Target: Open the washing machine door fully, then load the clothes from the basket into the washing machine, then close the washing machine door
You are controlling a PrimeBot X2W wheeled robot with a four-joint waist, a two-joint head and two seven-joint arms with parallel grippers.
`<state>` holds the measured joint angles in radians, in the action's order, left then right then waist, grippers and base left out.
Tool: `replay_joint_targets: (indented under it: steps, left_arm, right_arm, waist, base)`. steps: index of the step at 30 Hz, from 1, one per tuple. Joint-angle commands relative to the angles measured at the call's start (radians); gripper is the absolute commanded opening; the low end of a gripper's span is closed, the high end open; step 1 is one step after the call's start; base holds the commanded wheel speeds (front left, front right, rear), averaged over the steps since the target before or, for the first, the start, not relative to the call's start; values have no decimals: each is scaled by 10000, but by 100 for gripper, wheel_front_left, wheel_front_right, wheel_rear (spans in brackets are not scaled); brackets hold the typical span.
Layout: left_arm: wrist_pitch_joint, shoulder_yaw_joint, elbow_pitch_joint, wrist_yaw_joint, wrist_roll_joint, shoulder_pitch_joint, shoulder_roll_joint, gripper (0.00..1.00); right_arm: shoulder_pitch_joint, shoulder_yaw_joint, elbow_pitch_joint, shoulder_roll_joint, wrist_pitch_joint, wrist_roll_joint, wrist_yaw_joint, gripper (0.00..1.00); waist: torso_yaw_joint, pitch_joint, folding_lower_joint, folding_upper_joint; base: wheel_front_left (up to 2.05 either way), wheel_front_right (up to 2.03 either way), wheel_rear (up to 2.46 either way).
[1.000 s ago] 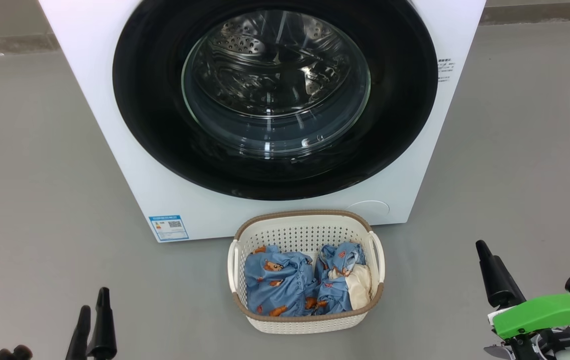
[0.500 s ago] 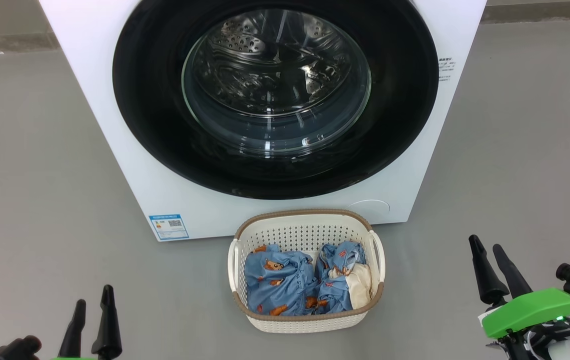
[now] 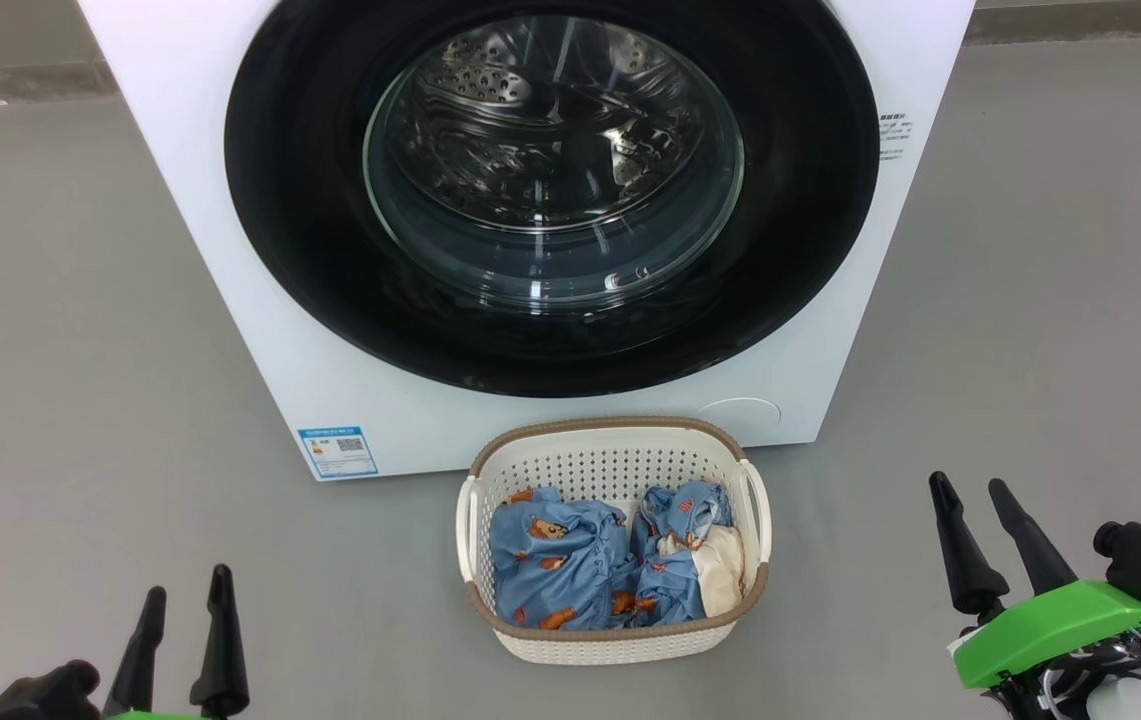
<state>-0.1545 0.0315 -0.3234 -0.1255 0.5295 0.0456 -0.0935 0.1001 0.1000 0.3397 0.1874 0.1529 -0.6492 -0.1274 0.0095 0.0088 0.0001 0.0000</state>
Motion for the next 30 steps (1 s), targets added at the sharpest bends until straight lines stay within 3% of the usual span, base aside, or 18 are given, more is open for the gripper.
replay_joint_targets:
  steps: [1, 30]
  left_arm:
    - [-184, 204, 180, -35, -391, 483, -231, 100]
    - [-1004, 239, -256, -51, -3161, 729, -493, 100]
  right_arm:
    - [522, 210, -218, 259, 191, 499, -28, 100]
    - [675, 532, -266, 582, 1019, 3675, -32, 100]
  waist:
    - [-4, -3, -1, 0]
    - [-47, 34, -1, 0]
  base:
    - [0, 0, 0]
    - [0, 0, 0]
